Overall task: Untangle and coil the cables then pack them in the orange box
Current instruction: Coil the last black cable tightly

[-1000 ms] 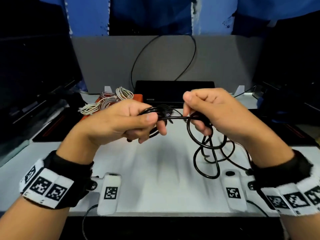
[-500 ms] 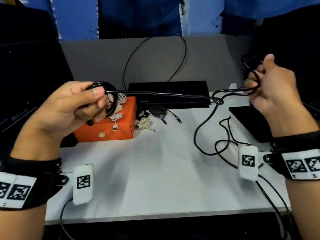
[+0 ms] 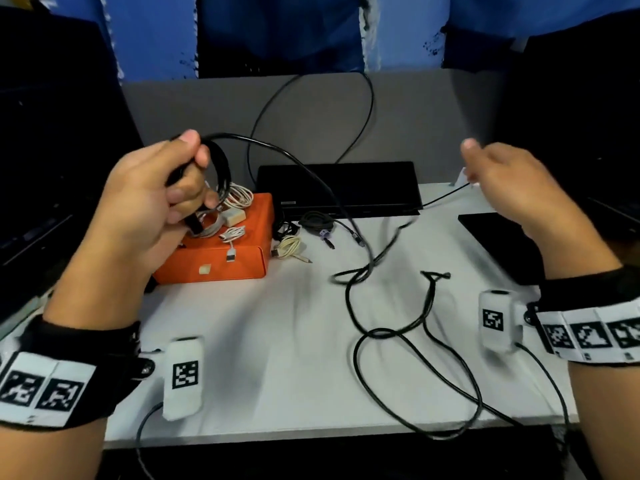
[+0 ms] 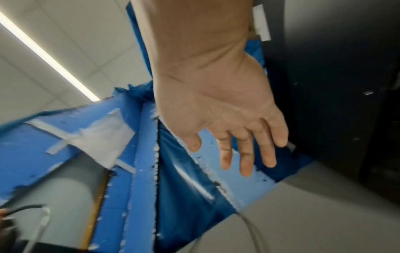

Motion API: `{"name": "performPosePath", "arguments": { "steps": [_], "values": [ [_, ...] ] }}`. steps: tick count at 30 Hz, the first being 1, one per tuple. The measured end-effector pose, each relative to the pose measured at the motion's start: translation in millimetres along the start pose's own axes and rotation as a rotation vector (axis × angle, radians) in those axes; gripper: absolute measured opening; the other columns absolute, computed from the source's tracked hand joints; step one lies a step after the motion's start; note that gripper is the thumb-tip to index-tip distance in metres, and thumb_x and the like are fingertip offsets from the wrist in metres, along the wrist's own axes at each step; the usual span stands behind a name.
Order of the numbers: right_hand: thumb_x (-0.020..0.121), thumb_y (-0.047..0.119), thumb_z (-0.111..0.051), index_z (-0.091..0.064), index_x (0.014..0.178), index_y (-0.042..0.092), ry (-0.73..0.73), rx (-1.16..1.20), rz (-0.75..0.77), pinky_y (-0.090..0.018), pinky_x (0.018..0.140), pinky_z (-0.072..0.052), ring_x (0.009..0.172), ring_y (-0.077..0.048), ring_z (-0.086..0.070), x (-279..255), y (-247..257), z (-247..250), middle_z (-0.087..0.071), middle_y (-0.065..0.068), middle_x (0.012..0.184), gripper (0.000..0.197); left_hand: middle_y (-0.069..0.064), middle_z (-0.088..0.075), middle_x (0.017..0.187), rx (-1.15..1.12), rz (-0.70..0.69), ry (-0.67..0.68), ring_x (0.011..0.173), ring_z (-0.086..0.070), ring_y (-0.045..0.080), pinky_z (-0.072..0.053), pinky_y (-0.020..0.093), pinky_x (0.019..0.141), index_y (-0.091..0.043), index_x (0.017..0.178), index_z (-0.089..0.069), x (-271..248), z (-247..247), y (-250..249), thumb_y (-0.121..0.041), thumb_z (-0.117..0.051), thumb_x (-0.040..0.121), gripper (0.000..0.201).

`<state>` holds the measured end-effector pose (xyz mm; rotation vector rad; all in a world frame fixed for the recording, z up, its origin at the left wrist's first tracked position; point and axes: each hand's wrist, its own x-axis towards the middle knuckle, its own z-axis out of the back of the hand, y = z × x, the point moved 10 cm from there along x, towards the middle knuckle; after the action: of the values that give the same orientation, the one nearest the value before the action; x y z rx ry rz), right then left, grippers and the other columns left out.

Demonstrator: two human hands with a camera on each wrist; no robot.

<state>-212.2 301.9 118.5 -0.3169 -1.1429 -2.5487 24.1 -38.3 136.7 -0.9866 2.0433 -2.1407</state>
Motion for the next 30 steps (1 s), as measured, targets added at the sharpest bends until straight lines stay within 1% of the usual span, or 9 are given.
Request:
{"name": "performPosePath", "arguments": {
  "steps": [4,8,11,14,17,20,23,26,30],
  "values": [
    [0.096,0.070,-0.044,-0.069,0.104,0.024,0.170,0.136,0.342,-0.036,0.095,-0.050,0.107,-0.009,-0.065,-50.0,83.3,-35.2,-0.071,0.012,0.106,0.052,-0.004,-0.035,0.043,0.019,0.031,0.128,0.033,-0.030,0.013,-0.051,0.026,0.063,-0.011,0.082,-0.056,-17.6,-52.4,1.5,-0.025,-0.044,0.105,0.030],
    [0.106,0.051,-0.038,-0.056,0.142,0.030,0.401,0.302,0.611,-0.021,0.104,-0.045,0.121,0.004,-0.059,-115.8,139.1,-77.5,-0.066,0.016,0.129,0.046,-0.004,-0.030,0.042,-0.030,0.122,0.299,0.033,-0.033,0.015,-0.053,0.028,0.067,-0.009,0.081,-0.057,-37.5,-96.2,13.2,-0.028,-0.045,0.101,0.030],
    [0.113,0.033,-0.033,-0.051,0.145,0.023,0.446,0.453,0.653,-0.018,0.077,-0.050,0.090,-0.008,-0.069,-134.0,146.0,-96.0,-0.065,0.015,0.109,0.038,-0.009,-0.030,0.041,-0.194,0.200,0.403,0.033,-0.029,0.010,-0.051,0.028,0.065,-0.011,0.079,-0.058,-49.3,-115.4,22.0,-0.029,-0.043,0.103,0.033],
    [0.114,0.026,-0.031,-0.059,0.119,0.017,0.505,0.671,0.607,-0.014,0.061,-0.044,0.066,-0.017,-0.064,-135.7,146.2,-101.4,-0.064,0.012,0.091,0.030,-0.010,-0.039,0.039,-0.360,0.297,0.564,0.034,-0.045,0.010,-0.053,0.028,0.072,-0.014,0.077,-0.059,-59.1,-129.4,29.3,-0.032,-0.036,0.104,0.039],
    [0.114,0.025,-0.029,-0.055,0.102,0.010,0.612,0.826,0.601,-0.017,0.057,-0.040,0.053,-0.019,-0.060,-141.9,151.8,-101.7,-0.072,0.002,0.085,0.032,-0.001,-0.061,0.051,-0.465,0.310,0.734,0.067,-0.074,0.026,-0.054,0.033,0.093,-0.014,0.082,-0.062,-69.9,-138.0,25.2,-0.031,-0.033,0.106,0.041],
    [0.114,0.021,-0.027,-0.056,0.103,0.005,0.631,0.855,0.603,-0.023,0.052,-0.033,0.047,-0.010,-0.042,-144.3,154.4,-100.2,-0.064,0.013,0.064,0.035,0.012,-0.076,0.085,-0.532,0.256,0.813,0.104,-0.071,0.042,-0.046,0.042,0.106,-0.013,0.091,-0.062,-74.2,-140.9,20.4,-0.031,-0.042,0.107,0.031],
    [0.114,0.023,-0.027,-0.054,0.109,-0.001,0.663,0.882,0.583,-0.025,0.050,-0.031,0.049,-0.013,-0.044,-144.9,153.0,-101.1,-0.059,0.012,0.061,0.038,0.012,-0.076,0.089,-0.584,0.251,0.810,0.092,-0.074,0.035,-0.048,0.041,0.104,-0.014,0.091,-0.061,-73.3,-142.0,23.0,-0.029,-0.039,0.108,0.031],
    [0.109,0.048,-0.029,-0.053,0.120,0.007,0.605,0.735,0.467,-0.023,0.044,-0.033,0.056,-0.022,-0.046,-132.6,139.9,-106.6,-0.053,-0.014,0.079,0.049,-0.006,-0.066,0.062,-0.707,0.278,0.691,0.057,-0.061,0.010,-0.052,0.028,0.090,-0.009,0.100,-0.065,-64.2,-137.7,18.5,-0.028,-0.034,0.108,0.037],
    [0.110,0.047,-0.037,-0.046,0.112,0.014,0.755,0.510,0.357,-0.026,0.039,-0.039,0.039,-0.020,-0.044,-138.1,123.7,-136.8,-0.058,-0.009,0.079,0.034,-0.002,-0.059,0.079,-0.925,0.043,0.284,0.077,-0.069,0.015,-0.055,0.031,0.093,0.007,0.120,-0.066,-31.6,-86.5,-9.6,-0.021,-0.039,0.107,0.041]
  ]
}}
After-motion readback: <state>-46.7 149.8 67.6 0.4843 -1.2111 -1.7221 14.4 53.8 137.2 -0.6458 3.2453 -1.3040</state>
